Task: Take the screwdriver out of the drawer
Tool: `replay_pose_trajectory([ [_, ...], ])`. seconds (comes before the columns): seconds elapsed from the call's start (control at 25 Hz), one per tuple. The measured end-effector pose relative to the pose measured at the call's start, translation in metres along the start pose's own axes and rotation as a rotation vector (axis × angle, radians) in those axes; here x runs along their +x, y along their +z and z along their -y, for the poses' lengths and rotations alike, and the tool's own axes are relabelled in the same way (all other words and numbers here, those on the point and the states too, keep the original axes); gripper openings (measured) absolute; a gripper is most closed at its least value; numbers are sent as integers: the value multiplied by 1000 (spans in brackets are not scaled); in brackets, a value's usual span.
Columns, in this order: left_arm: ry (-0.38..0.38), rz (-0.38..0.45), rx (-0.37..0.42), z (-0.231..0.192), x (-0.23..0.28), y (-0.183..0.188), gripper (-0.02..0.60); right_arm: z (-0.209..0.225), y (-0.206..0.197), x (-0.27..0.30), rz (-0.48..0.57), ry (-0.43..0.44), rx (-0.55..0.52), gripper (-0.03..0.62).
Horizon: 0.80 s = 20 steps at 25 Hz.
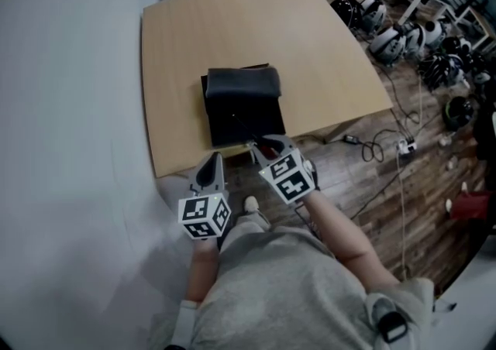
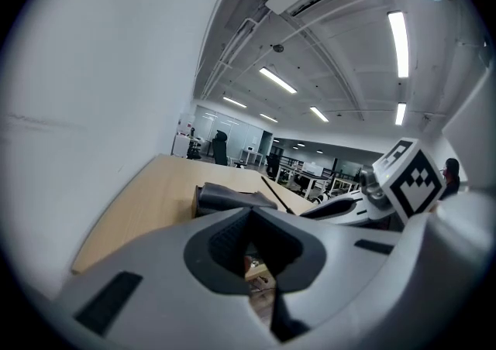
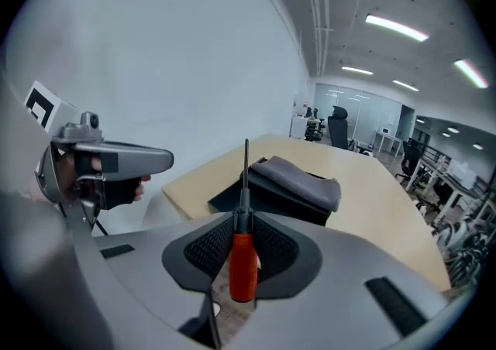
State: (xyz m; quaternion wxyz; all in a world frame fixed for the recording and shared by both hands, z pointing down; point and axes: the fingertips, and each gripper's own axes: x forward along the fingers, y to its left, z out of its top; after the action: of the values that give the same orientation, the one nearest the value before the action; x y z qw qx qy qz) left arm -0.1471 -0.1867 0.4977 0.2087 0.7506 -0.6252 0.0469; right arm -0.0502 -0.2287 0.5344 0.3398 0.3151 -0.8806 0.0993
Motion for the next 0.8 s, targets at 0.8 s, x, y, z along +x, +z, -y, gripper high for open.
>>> replay_pose_trajectory([
  [0.8,10,31,8,96,-119,-55,0,-68,-56,-143,255,-65,111,78],
])
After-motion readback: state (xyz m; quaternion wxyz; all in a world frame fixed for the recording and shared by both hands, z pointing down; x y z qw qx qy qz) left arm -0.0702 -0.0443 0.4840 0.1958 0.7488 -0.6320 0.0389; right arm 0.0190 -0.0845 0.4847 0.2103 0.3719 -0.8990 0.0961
